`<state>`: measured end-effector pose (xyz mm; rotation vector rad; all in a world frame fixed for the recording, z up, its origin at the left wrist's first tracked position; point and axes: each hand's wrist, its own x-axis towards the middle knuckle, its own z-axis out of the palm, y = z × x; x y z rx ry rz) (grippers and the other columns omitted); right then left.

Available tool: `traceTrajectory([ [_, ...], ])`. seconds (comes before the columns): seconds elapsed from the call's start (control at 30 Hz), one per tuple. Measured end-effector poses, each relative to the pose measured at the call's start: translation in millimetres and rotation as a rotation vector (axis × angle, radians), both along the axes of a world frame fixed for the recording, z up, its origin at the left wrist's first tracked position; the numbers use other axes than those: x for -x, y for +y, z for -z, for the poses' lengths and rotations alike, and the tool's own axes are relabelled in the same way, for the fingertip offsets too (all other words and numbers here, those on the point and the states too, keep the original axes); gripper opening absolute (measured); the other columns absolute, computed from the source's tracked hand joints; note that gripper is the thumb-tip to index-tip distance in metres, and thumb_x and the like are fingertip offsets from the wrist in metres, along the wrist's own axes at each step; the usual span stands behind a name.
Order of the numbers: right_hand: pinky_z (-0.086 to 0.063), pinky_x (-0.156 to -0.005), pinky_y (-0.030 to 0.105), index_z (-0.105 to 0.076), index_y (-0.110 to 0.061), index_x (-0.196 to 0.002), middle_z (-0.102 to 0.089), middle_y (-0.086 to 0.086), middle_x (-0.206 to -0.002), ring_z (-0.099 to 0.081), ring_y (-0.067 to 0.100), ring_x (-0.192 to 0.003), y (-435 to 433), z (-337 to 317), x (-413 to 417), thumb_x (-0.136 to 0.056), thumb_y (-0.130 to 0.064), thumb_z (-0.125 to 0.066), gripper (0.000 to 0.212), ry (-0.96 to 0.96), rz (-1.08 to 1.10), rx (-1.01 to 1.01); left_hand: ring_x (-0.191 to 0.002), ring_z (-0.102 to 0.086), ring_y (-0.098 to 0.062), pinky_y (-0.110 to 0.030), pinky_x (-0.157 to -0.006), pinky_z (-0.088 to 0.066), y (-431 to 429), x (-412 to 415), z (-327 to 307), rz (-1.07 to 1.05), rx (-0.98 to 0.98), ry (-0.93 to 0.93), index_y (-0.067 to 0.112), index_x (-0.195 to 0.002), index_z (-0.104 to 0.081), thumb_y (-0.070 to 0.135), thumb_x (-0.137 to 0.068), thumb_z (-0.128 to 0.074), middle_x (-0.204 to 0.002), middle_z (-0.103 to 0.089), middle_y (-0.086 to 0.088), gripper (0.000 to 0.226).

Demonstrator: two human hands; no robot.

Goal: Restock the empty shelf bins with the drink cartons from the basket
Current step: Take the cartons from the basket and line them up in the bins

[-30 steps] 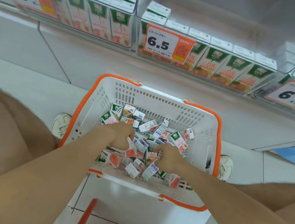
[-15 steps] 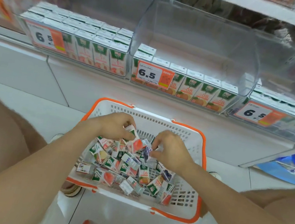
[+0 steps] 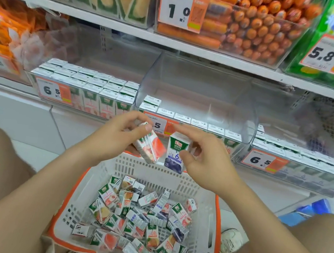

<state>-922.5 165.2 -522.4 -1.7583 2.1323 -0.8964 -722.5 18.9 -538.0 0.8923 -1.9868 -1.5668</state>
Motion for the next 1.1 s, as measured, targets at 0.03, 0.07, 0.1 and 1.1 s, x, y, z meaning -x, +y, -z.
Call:
traceTrajectory([
  [0.03, -0.038, -0.067, 0.003, -0.063, -0.038, -0.142, -0.064, -0.031, -0.086, -0.057, 0.001, -0.072, -1, -4, 2, -0.088, -0.004, -0.067, 0.063, -0.007, 0.027, 0.027, -0.084, -0.073, -0.035, -0.036, -0.072, -0.065, 3, 3, -2, -0.001, -0.011, 0.016, 0.024, -0.116, -0.073, 0.033, -0.105, -0.063, -0.106, -0.065, -0.017, 0.017],
  [0.07, -0.037, -0.065, 0.003, -0.066, -0.036, -0.138, -0.061, -0.024, -0.077, -0.057, 0.002, -0.069, -2, -7, 6, -0.086, -0.005, -0.067, 0.06, -0.027, 0.071, 0.051, -0.087, -0.073, -0.039, -0.038, -0.073, -0.065, 5, 7, -5, -0.006, -0.034, 0.035, 0.024, -0.116, -0.074, 0.031, -0.106, -0.063, -0.108, -0.064, -0.017, 0.017],
  [0.1, -0.036, -0.065, 0.003, -0.069, -0.034, -0.135, -0.059, -0.02, -0.074, -0.057, 0.002, -0.068, -2, -11, 9, -0.085, -0.007, -0.068, 0.057, -0.052, 0.113, 0.076, -0.092, -0.073, -0.04, -0.04, -0.076, -0.066, 7, 12, -6, -0.009, -0.07, 0.055, 0.024, -0.116, -0.075, 0.029, -0.106, -0.062, -0.111, -0.066, -0.015, 0.017],
  [1.1, -0.046, -0.107, 0.042, -0.054, -0.018, -0.147, -0.057, 0.011, -0.146, -0.055, 0.033, -0.131, 33, -20, 276, -0.104, -0.012, -0.059, 0.044, 0.248, 0.306, -0.233, -0.093, -0.067, -0.01, -0.029, -0.083, -0.057, 62, 228, -31, 0.046, 0.441, 0.091, 0.044, -0.133, -0.06, 0.027, -0.102, -0.067, -0.116, -0.064, 0.008, 0.037],
])
